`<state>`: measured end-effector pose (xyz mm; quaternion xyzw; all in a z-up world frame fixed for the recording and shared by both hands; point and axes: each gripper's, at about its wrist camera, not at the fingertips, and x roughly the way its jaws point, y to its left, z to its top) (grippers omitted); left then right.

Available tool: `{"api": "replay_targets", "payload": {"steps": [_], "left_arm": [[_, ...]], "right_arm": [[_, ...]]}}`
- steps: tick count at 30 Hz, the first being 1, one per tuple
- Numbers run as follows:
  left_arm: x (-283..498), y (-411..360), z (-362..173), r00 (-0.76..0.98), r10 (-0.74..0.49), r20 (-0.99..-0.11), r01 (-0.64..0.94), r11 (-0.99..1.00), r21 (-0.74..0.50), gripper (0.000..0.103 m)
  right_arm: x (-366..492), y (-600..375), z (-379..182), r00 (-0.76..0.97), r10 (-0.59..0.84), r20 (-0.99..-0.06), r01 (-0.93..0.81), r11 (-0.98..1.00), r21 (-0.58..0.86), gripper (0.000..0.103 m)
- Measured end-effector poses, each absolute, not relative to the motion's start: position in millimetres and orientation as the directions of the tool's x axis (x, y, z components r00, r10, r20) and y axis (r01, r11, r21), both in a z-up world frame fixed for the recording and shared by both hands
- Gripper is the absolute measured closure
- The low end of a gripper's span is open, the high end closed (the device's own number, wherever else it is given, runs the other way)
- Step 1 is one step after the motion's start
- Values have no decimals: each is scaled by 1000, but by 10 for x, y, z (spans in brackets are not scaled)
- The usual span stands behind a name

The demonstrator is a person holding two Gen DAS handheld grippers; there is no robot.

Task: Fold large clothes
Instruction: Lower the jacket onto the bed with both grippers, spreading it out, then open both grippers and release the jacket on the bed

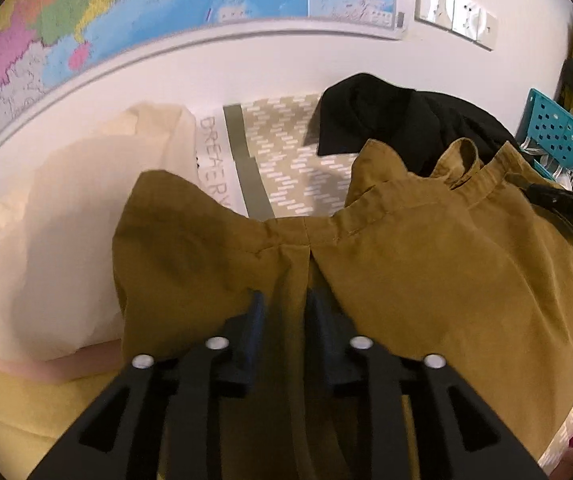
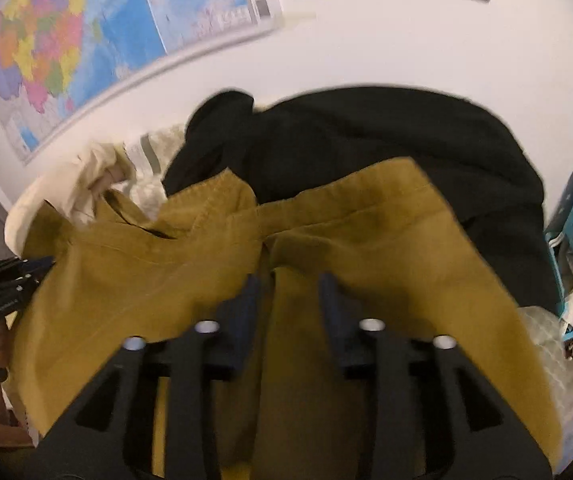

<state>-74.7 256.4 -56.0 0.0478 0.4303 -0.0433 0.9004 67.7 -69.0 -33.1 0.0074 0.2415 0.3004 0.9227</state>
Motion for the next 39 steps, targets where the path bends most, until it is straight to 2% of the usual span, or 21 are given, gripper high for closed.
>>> {"api": "replay_targets", "payload": {"steps": [3,8,11,14,17,21,26,30,32,33,34,37,39], "left_arm": [[-790,2548,-550,636,-38,-771,128,990,56,72],[-811,2554,-555,635,-47,-771,135,990,51,66],[-781,2572,-603,629,-46,-776,130,990,47,64],[-750,2642,-672,620,-59,-782,122,992,22,64],[-747,2679,-707,617,-63,-784,118,993,13,63],[-816,2679,-659,623,-66,-779,127,992,18,58],[-1047,2693,-497,666,-98,-739,156,988,9,50],[-1147,2677,-494,663,-111,-740,170,986,4,49],[-1121,2682,-590,644,-92,-759,153,988,10,48],[-1089,2698,-656,627,-91,-774,144,990,1,48],[-1070,2712,-697,620,-93,-779,136,991,-10,48],[-1076,2751,-738,623,-107,-775,130,991,-33,47],[-1099,2746,-721,624,-101,-774,128,991,-27,46]], "right_arm": [[456,-806,-264,714,573,-403,-563,811,158,58],[353,-839,-224,701,602,-381,-594,790,154,58],[540,-833,-287,710,574,-407,-564,810,160,58],[849,-836,-468,698,556,-452,-526,826,203,64],[954,-822,-543,678,566,-469,-525,819,230,64],[756,-957,-409,694,580,-426,-534,812,235,56],[360,-1360,-297,728,589,-351,-536,808,244,53],[260,-1638,-437,735,571,-365,-500,821,277,51],[338,-1678,-576,742,532,-408,-466,847,257,56],[387,-1687,-650,746,510,-428,-450,860,240,70],[488,-1722,-748,746,495,-446,-425,869,253,78],[663,-1896,-901,719,560,-411,-411,820,397,87],[654,-1929,-886,715,571,-404,-405,809,427,85]]}}
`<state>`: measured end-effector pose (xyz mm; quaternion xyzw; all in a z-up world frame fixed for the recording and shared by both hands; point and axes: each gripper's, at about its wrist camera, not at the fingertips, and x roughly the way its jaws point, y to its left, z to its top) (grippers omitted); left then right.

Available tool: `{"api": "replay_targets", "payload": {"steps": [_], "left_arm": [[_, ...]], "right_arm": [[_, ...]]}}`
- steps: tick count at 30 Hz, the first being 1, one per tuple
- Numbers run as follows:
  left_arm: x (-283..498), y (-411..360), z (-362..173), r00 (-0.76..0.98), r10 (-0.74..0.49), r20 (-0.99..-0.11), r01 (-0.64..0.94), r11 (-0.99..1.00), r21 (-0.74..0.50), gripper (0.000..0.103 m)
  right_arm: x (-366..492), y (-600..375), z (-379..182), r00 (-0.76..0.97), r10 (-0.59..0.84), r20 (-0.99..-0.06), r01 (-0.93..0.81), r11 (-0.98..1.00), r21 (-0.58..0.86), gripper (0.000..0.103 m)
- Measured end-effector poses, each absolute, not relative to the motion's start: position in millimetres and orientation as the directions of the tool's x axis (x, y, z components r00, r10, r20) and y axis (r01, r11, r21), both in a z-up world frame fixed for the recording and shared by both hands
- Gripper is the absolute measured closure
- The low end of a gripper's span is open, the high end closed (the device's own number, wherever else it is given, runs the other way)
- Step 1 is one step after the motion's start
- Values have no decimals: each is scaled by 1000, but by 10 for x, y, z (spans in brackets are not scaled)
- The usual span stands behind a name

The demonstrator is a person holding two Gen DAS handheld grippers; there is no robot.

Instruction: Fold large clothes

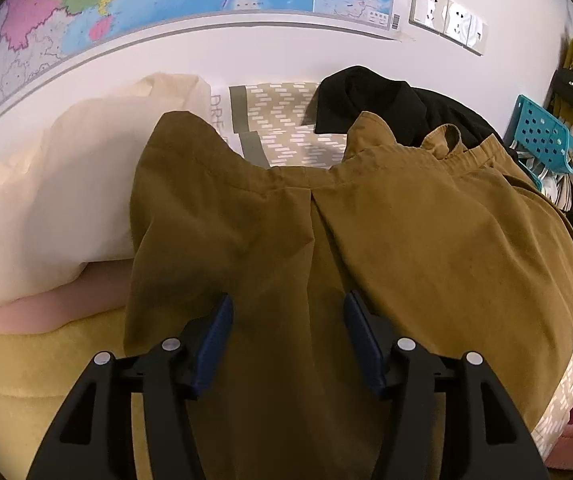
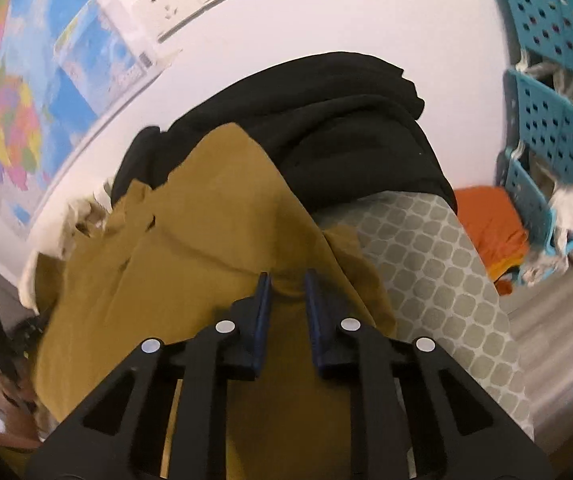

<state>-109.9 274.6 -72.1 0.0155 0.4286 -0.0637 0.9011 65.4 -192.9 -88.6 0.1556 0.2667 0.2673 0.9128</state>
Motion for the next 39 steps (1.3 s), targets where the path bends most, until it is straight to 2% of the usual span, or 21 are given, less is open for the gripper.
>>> {"api": "replay_targets", "payload": {"steps": [2,3,4,9,13,14,16,17,18,22,27,29,31,39], "left_arm": [[-1152,2744,-680,628,-104,-771,134,991,-24,44],[-1185,2738,-658,637,-105,-764,142,990,-18,41],[-1248,2737,-629,648,-100,-755,147,989,-5,41],[-1520,2817,-560,651,-145,-745,178,983,-36,40],[-1700,2879,-613,654,-138,-744,187,982,-18,40],[-1695,2914,-656,642,-141,-754,181,983,-30,40],[-1673,2966,-736,623,-143,-769,160,986,-54,37],[-1662,2992,-762,621,-130,-773,138,989,-55,31],[-1667,3006,-761,623,-125,-772,126,990,-58,30],[-1800,3109,-657,638,-157,-754,118,987,-105,31],[-2071,3337,-559,651,-216,-728,103,975,-197,29],[-2181,3427,-559,644,-239,-727,97,968,-232,28],[-2261,3484,-589,625,-274,-731,101,957,-273,28],[-2422,3301,-762,543,-394,-741,182,917,-354,28]], "right_arm": [[537,-1957,-816,725,570,-387,-413,809,418,74],[481,-1980,-789,730,571,-376,-417,808,417,64],[379,-2021,-757,739,573,-354,-425,805,415,62],[-26,-2148,-734,726,613,-312,-482,777,405,61],[-155,-2093,-914,708,609,-358,-496,789,362,62],[-111,-2107,-992,708,604,-366,-479,792,379,64],[-15,-2162,-1092,705,607,-367,-447,782,434,76],[20,-2187,-1115,704,612,-361,-438,774,457,77],[35,-2207,-1126,700,620,-354,-432,763,482,75],[-101,-2183,-1025,698,630,-341,-447,755,480,51],[-380,-2288,-973,693,658,-294,-467,721,512,41],[-484,-2327,-1014,675,685,-275,-477,689,546,40],[-565,-2349,-1086,657,700,-280,-473,672,569,30],[-705,-2335,-1412,602,735,-313,-420,625,659,30]]}}
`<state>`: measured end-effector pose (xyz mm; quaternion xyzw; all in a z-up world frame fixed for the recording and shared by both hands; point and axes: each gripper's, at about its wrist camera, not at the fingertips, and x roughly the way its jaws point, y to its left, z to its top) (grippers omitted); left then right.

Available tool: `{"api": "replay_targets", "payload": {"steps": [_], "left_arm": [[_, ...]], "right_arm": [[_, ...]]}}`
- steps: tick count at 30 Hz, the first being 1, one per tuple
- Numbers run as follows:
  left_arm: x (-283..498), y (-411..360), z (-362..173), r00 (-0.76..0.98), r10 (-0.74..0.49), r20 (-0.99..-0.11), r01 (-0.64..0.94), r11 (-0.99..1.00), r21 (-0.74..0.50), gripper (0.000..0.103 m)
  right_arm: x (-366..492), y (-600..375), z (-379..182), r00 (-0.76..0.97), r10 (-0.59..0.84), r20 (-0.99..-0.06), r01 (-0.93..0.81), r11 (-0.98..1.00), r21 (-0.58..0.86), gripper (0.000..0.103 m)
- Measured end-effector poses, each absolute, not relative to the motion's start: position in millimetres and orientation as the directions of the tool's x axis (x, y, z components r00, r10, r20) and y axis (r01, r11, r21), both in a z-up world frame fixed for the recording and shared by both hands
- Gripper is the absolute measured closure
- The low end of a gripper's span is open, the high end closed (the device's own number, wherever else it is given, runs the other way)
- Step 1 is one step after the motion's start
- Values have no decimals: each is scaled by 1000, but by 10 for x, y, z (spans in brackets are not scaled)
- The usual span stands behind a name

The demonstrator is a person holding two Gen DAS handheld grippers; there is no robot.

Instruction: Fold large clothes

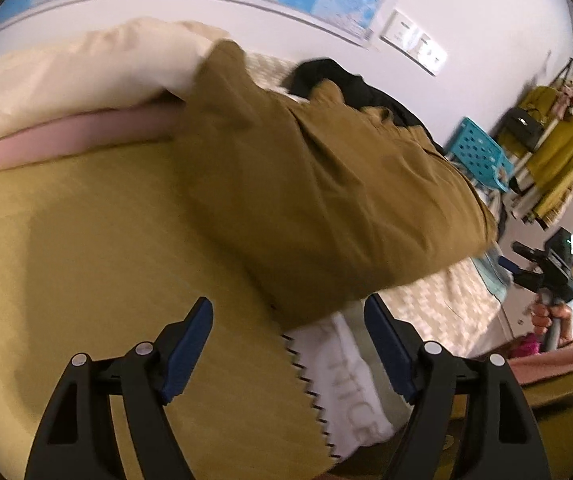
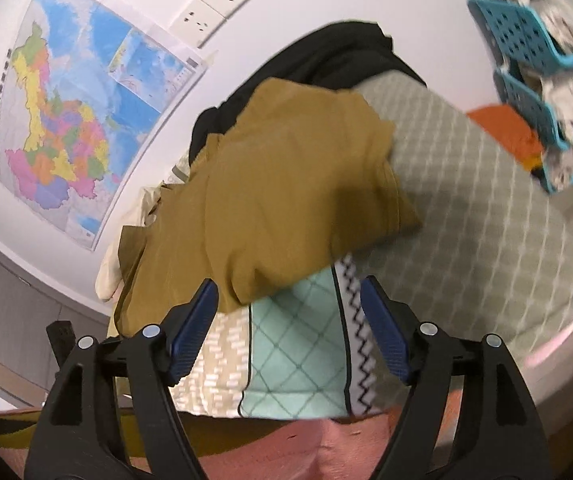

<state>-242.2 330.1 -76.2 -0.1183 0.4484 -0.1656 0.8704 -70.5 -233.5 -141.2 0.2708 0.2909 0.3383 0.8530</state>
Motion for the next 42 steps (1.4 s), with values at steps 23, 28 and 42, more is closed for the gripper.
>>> {"api": "replay_targets", "payload": {"steps": [23,28,42], "left_arm": [[-2112,2969,-907,498,-537,-681,211,837,-505,14],[-2025,2982,-801,527,-545,-652,202,826,-526,15],[-1839,2909,-744,536,-524,-662,220,844,-489,16]], "right_arm": [[-471,-1898,-1344,660,696,-284,-384,637,669,15],[-420,-1914,-1252,672,711,-205,-404,585,703,18],[-559,-1885,-1395,616,743,-262,-403,583,705,19]]}}
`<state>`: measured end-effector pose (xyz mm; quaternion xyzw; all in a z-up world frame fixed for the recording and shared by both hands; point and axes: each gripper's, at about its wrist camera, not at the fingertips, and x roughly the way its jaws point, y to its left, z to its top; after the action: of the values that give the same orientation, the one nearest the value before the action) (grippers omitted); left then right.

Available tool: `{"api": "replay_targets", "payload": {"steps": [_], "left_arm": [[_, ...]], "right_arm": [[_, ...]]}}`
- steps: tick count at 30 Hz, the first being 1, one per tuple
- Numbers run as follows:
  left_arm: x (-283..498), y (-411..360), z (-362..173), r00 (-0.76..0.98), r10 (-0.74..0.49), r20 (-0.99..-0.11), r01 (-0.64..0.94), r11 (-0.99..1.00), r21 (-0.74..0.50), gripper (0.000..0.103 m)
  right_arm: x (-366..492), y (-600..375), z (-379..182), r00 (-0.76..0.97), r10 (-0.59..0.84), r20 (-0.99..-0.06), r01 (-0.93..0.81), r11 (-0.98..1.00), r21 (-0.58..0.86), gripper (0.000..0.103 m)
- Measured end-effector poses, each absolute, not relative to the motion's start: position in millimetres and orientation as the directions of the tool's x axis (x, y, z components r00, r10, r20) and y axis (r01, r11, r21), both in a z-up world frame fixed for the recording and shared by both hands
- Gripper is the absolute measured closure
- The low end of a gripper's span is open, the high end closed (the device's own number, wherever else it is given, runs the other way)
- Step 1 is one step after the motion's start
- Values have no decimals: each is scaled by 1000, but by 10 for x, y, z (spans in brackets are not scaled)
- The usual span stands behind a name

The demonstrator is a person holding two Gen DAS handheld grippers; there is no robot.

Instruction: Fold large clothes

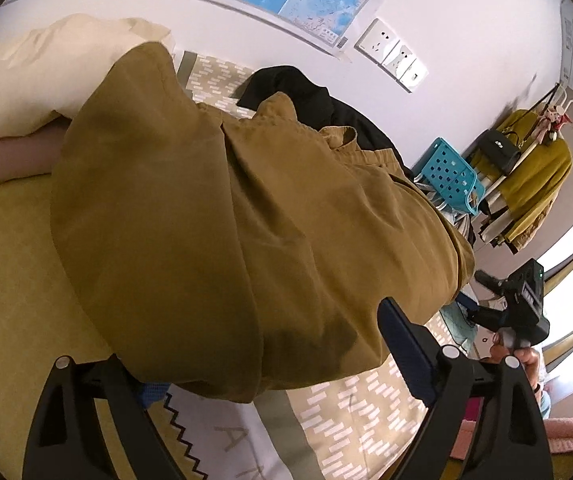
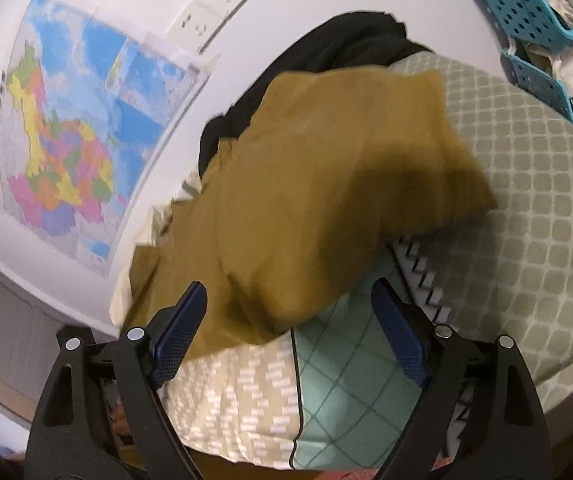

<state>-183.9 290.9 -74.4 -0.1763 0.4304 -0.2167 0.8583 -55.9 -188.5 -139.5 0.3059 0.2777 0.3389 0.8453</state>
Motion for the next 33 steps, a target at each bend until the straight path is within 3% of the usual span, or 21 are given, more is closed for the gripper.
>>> {"api": "replay_targets", "payload": {"steps": [6,8,10,12,13,14,16,17,18,19,22,29,33], "left_arm": [[-1845,2826,-771,534,-474,-700,229,878,-420,15],[-1840,2801,-773,537,-461,-707,235,886,-399,15],[-1837,2785,-771,538,-450,-713,240,893,-382,17],[-1836,2813,-771,550,-426,-718,224,904,-365,30],[-1836,2849,-775,549,-433,-715,217,900,-378,32],[-1840,2875,-774,547,-440,-712,213,896,-390,34],[-1846,2905,-779,542,-451,-709,210,890,-406,34],[-1845,2901,-789,534,-456,-712,211,887,-410,30],[-1842,2877,-799,518,-466,-717,220,883,-415,19],[-1841,2851,-805,503,-475,-722,227,879,-419,14],[-1843,2711,-811,491,-439,-752,241,898,-367,7],[-1738,2641,-803,484,-403,-777,206,915,-347,7],[-1723,2583,-768,498,-340,-798,172,940,-294,16]], "right_arm": [[-407,-1531,-1292,590,757,-281,-443,594,671,19],[-371,-1408,-1251,606,743,-282,-451,614,648,27],[-342,-1385,-1237,598,756,-267,-474,602,643,49],[-302,-1526,-1249,584,783,-214,-480,546,687,62],[-292,-1571,-1254,575,794,-199,-485,526,698,64],[-274,-1594,-1280,565,802,-194,-479,510,714,64],[-226,-1615,-1342,568,798,-201,-441,502,744,49],[-226,-1629,-1340,580,792,-191,-439,502,745,47],[-220,-1623,-1322,578,793,-191,-440,500,746,43],[-215,-1601,-1290,574,798,-184,-446,493,747,35],[-194,-1470,-1200,579,791,-196,-463,517,720,19],[-88,-1206,-1113,616,746,-253,-461,602,652,18],[-33,-1287,-1174,603,760,-244,-458,579,675,44]]}}
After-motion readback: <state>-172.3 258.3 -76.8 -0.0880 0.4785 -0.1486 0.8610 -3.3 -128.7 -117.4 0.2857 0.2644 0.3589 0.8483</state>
